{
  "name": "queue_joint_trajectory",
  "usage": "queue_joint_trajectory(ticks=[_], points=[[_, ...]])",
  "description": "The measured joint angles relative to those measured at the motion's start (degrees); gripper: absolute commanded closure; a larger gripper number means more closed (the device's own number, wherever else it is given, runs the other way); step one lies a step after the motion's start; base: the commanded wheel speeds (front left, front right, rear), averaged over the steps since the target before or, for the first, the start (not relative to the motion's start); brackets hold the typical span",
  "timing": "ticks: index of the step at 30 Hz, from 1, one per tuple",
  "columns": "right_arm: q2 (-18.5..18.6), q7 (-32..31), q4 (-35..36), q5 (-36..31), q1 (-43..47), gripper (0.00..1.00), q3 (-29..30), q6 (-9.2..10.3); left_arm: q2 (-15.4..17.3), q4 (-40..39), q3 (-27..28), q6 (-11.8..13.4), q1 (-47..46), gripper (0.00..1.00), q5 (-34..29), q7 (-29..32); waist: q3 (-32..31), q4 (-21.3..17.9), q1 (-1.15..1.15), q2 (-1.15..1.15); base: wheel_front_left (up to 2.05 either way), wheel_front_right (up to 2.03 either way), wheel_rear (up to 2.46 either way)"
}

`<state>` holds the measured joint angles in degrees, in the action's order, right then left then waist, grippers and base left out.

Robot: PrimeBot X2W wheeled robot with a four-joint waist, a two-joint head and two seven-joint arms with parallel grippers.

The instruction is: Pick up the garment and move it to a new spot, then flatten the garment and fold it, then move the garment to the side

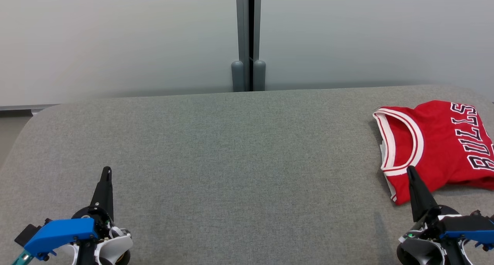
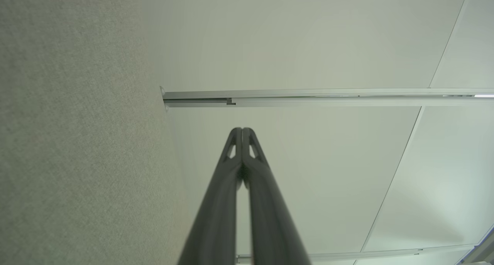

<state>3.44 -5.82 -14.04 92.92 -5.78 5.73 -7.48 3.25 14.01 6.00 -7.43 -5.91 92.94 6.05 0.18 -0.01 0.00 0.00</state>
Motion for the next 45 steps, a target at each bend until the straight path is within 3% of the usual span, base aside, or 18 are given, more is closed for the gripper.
queue_joint_trajectory(ticks=[45], points=[[-0.2, -0.3, 0.0, -0.1, 0.0, 1.00, 0.4, 0.00, -0.2, 0.0, 0.3, 0.0, 0.0, 1.00, -0.2, 0.3, 0.0, 0.0, 0.00, 0.00, 0.00, 0.00, 0.00]])
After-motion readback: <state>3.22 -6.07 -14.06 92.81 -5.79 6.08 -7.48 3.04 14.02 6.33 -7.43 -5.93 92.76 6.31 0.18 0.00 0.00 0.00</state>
